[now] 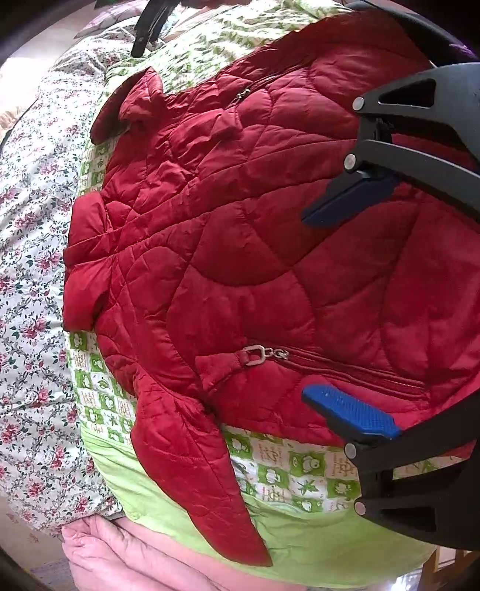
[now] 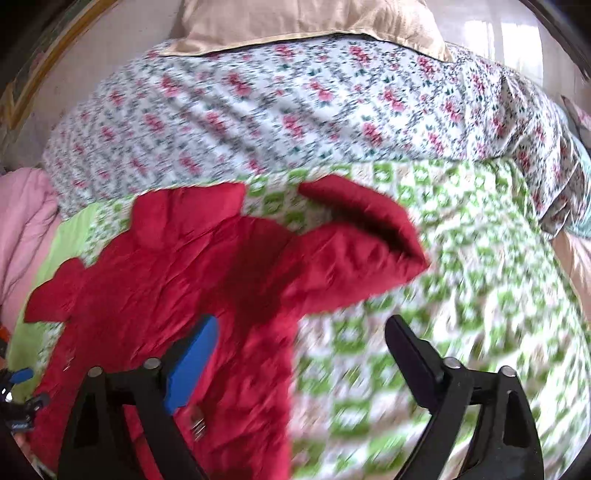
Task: Fold large clothes
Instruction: 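Grasp the jacket sleeve cuff with the right tool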
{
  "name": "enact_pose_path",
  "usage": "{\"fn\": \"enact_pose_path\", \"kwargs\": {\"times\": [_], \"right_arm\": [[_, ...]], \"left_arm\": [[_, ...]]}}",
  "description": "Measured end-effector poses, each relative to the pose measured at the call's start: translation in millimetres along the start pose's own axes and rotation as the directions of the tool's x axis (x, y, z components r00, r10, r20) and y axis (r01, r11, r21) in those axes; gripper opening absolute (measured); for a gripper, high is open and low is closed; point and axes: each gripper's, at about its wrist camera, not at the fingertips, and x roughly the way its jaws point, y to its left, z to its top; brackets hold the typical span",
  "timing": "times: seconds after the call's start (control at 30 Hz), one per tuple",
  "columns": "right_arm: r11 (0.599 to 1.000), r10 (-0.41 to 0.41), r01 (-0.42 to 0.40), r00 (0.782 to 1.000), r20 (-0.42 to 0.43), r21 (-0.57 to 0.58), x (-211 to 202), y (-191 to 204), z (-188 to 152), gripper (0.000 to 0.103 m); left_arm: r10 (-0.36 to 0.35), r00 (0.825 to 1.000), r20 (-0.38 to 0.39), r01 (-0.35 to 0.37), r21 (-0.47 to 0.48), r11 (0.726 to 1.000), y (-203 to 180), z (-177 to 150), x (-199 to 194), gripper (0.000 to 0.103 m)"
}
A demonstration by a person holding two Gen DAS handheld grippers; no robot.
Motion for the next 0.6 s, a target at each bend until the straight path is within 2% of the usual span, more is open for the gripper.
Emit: {"fn": "enact_pose_path", "kwargs": {"times": [0.2,0.3,0.4,0.47,0.53,0.6], "right_arm": [[0.995,-0.093,0.093,0.996,-0.004,-0.027,54.7,-19.3,44.1,0.080],[0.989,-0.140,0.139,0.990,-0.018,-0.060,80.5,-24.4,60.6,0.076],[0.975,-0.202,0.198,0.979,-0.029,-0.102,105.6,-28.1,73.6,0.075],[0.971,-0.214,0.208,0.976,-0.039,-0.118,119.4,-31.6,80.3,0.075],[0.964,-0.245,0.236,0.967,-0.068,-0.119,136.4,-37.3,84.8,0.065],[0.968,-0.238,0.228,0.966,-0.099,-0.101,147.5,-42.6,85.4,0.035]], "left_arm": [[-0.006,1.000,-0.006,0.006,0.002,1.000,-4.5,11.9,12.7,0.087],[-0.013,1.000,-0.013,0.013,0.003,1.000,-7.3,17.3,19.8,0.087],[-0.022,1.000,-0.022,0.023,0.009,1.000,-9.9,21.1,26.5,0.087],[-0.026,0.999,-0.025,0.027,0.013,1.000,-11.0,23.2,29.8,0.087],[-0.027,0.999,-0.027,0.027,0.015,1.000,-11.5,25.3,33.0,0.087],[-0.030,0.999,-0.028,0.030,0.012,0.999,-10.9,27.4,35.7,0.087]]}}
